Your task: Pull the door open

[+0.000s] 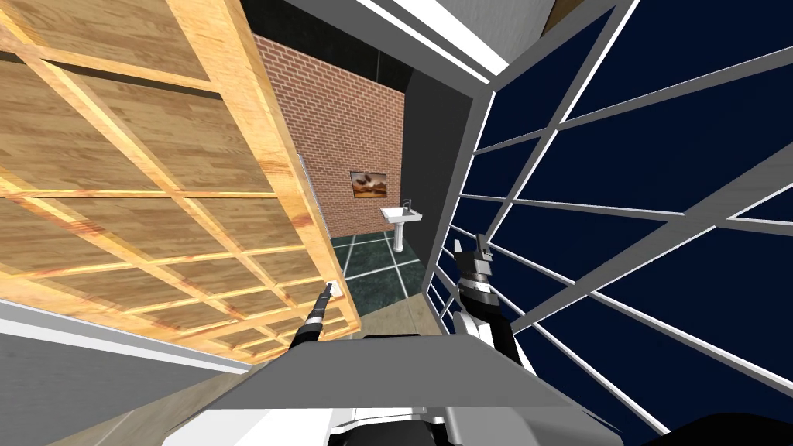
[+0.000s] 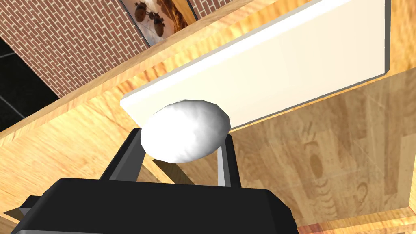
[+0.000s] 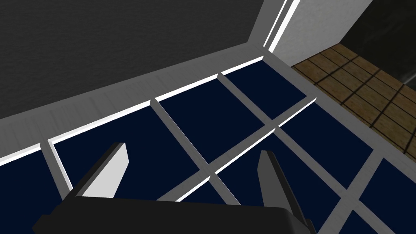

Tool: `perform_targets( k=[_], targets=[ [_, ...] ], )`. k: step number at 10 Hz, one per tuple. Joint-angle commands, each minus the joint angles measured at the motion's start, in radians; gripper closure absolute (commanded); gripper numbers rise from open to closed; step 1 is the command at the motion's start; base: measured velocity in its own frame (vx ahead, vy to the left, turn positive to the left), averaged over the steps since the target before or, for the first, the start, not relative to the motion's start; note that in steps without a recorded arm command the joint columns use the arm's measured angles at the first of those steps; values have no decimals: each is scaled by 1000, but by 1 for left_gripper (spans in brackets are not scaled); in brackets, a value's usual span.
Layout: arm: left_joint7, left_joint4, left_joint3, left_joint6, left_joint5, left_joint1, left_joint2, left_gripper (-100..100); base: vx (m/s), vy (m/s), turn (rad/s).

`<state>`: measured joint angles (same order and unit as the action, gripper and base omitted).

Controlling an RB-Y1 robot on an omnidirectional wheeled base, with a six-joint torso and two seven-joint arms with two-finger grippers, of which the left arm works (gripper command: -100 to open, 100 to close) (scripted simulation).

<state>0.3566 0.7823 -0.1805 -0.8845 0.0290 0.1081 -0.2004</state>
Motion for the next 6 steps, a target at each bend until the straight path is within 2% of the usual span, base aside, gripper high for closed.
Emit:
perform_targets(
  k=[1, 2, 3, 4, 5, 6],
  targets=[
    [-28, 7, 17, 4, 2, 2, 14, 100, -32, 8, -15],
    [-67, 4, 26, 5, 17, -2, 12, 100, -42, 6, -26],
    [-70, 4, 26, 5, 17, -2, 12, 100, -33, 12, -17],
    [-111, 1, 35, 5, 32, -6, 10, 100, -32, 9, -35],
    [-112, 1, 35, 5, 32, -6, 10, 100, -32, 7, -20],
    [-152, -3, 44, 5, 47, -10, 8, 100, -53, 10, -40]
  ],
)
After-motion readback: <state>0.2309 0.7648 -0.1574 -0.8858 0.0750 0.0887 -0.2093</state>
